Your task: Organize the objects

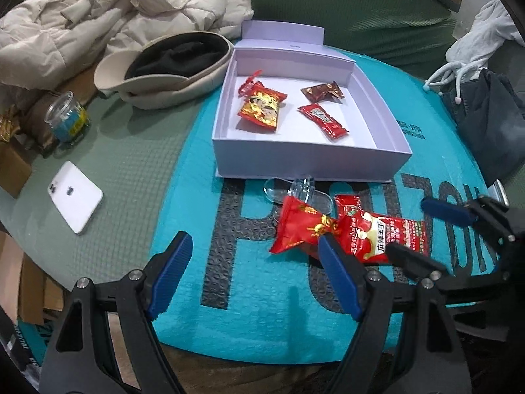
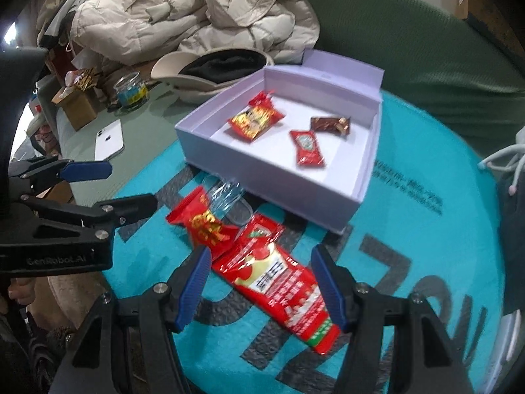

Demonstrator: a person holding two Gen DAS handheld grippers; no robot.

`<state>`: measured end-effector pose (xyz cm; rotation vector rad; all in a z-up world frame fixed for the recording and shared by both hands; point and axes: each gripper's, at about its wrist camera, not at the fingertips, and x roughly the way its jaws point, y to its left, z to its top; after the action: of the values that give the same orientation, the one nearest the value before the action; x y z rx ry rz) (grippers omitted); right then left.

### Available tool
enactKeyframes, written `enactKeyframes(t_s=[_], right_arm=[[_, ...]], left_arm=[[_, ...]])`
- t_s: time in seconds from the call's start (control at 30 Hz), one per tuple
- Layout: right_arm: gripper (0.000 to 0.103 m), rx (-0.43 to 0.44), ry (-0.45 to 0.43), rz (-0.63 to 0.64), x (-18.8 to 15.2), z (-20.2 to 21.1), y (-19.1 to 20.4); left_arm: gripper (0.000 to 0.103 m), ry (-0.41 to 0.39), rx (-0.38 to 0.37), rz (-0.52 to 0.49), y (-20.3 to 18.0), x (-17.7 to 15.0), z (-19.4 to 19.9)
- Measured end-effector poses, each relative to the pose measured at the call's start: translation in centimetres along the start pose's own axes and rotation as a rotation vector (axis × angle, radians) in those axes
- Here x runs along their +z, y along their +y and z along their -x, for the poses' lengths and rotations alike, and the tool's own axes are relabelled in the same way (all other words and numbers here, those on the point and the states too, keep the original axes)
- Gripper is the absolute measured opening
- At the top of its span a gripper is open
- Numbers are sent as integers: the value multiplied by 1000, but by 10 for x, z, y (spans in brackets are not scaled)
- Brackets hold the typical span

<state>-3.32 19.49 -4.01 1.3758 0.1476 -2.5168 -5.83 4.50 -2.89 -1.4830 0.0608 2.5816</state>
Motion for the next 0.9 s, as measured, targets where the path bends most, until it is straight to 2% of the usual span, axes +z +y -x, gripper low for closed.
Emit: enactKeyframes(t_s=[0.3,0.73,0.83,0.9], right_arm=[[64,70,22,16,-9,-18,-11],[64,118,47,102,-17,-32,-26],[72,139,68,137,-19,-37,-29],[73,139,80,155,-22,-41,-31]], left_arm=[[78,3,-70,29,-3,2,-15],[78,100,-143,-35,-31,5,-50],[78,112,-147,-51,-36,6,-57],[78,124,-147,-63,-40,6,-62]])
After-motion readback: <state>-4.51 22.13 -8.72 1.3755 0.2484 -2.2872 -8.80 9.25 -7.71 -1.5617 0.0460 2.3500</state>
